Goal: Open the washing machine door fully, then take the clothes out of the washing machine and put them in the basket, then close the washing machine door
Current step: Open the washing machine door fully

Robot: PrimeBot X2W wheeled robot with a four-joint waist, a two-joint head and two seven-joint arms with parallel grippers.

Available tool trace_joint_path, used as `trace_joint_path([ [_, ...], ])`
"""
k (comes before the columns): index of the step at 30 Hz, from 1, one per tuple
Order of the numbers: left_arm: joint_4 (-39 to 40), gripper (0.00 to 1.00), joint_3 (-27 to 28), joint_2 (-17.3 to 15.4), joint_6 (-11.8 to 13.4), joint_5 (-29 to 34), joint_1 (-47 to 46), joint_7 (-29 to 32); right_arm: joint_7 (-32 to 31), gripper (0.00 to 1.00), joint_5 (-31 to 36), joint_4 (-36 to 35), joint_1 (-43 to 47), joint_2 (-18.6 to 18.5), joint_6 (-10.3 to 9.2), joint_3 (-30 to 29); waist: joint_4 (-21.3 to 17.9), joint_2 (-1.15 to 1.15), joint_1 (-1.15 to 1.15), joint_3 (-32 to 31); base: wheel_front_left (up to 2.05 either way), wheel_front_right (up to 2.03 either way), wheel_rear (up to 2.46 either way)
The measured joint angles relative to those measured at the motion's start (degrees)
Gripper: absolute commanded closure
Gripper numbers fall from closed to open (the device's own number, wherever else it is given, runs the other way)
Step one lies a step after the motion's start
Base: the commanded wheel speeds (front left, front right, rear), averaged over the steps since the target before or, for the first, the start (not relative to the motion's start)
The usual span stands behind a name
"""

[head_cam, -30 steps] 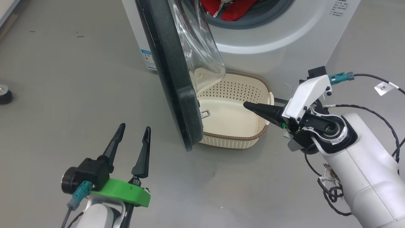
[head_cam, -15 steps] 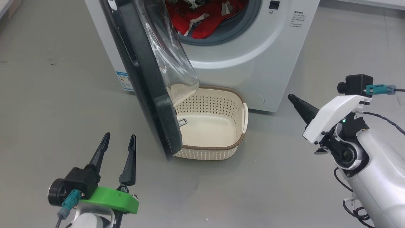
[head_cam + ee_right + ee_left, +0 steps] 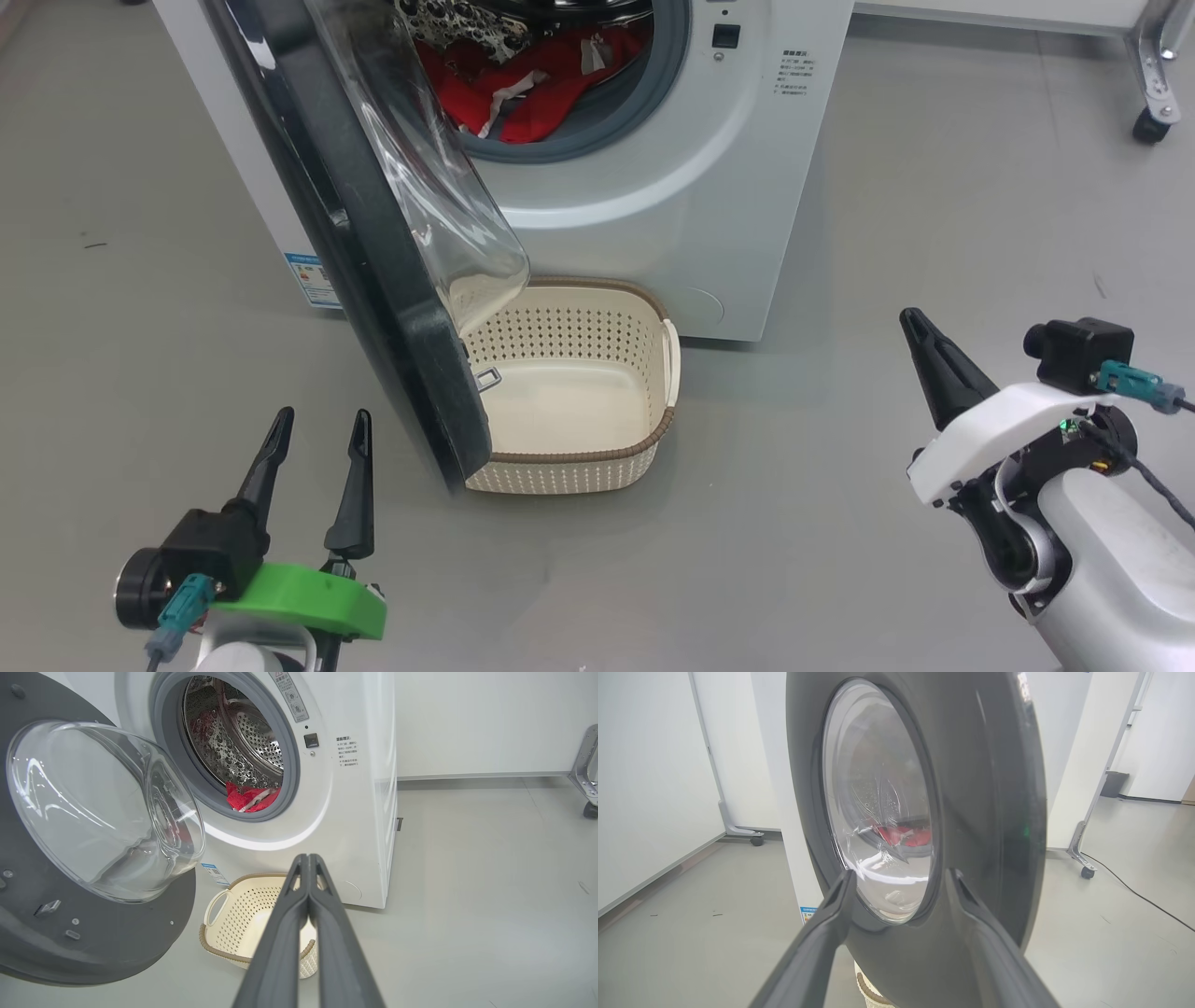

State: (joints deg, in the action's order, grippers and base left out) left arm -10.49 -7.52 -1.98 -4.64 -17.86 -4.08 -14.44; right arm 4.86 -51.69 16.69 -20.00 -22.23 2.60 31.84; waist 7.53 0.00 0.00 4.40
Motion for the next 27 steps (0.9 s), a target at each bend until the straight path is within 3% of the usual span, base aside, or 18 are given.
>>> trace_joint_path([
  [6,0.14,0.0,0.76,0.0,-0.26,0.42,0.5,0.0,5.71,1.0,1.53,0.15,4.38,0.75,-2.35,-0.49,-1.25,0.0,0.0,-0.79,0.0,0.0,0.0],
  [10,0.19,0.0,1.45,0.0,-0.3,0.48,1.16,0.0,8.26,1.0,1.67,0.13,5.92,1.35,-2.78,-0.71,-1.77,0.0,0.0,-1.05,0.0,0.0,0.0],
  [22,0.22,0.0,2.35,-0.01,-0.78,1.14,1.26,0.0,9.11,1.0,3.53,-0.6,10.9,2.64,-4.38,-2.18,-2.92,0.0,0.0,-1.87,0.0,0.0,0.0],
  [23,0.22,0.0,2.4,-0.01,-0.78,1.22,1.29,0.0,9.12,0.65,3.75,-0.71,11.19,2.71,-4.68,-2.3,-2.99,0.0,0.0,-1.91,0.0,0.0,0.0],
  [24,0.22,0.0,2.44,-0.01,-0.79,1.22,1.35,0.0,9.14,0.17,4.04,-0.85,11.35,2.85,-4.82,-2.52,-3.04,0.0,0.0,-1.94,0.0,0.0,0.0],
  [25,0.22,0.0,2.46,-0.01,-0.81,1.22,1.46,0.0,9.15,0.0,4.58,-1.08,11.42,2.9,-4.86,-2.79,-3.1,0.0,0.0,-1.97,0.0,0.0,0.0],
  [27,0.19,0.0,2.47,-0.01,-1.21,1.23,1.87,0.0,9.16,0.0,5.2,-1.45,11.43,3.02,-4.86,-3.18,-3.18,0.0,0.0,-2.04,0.0,0.0,0.0],
])
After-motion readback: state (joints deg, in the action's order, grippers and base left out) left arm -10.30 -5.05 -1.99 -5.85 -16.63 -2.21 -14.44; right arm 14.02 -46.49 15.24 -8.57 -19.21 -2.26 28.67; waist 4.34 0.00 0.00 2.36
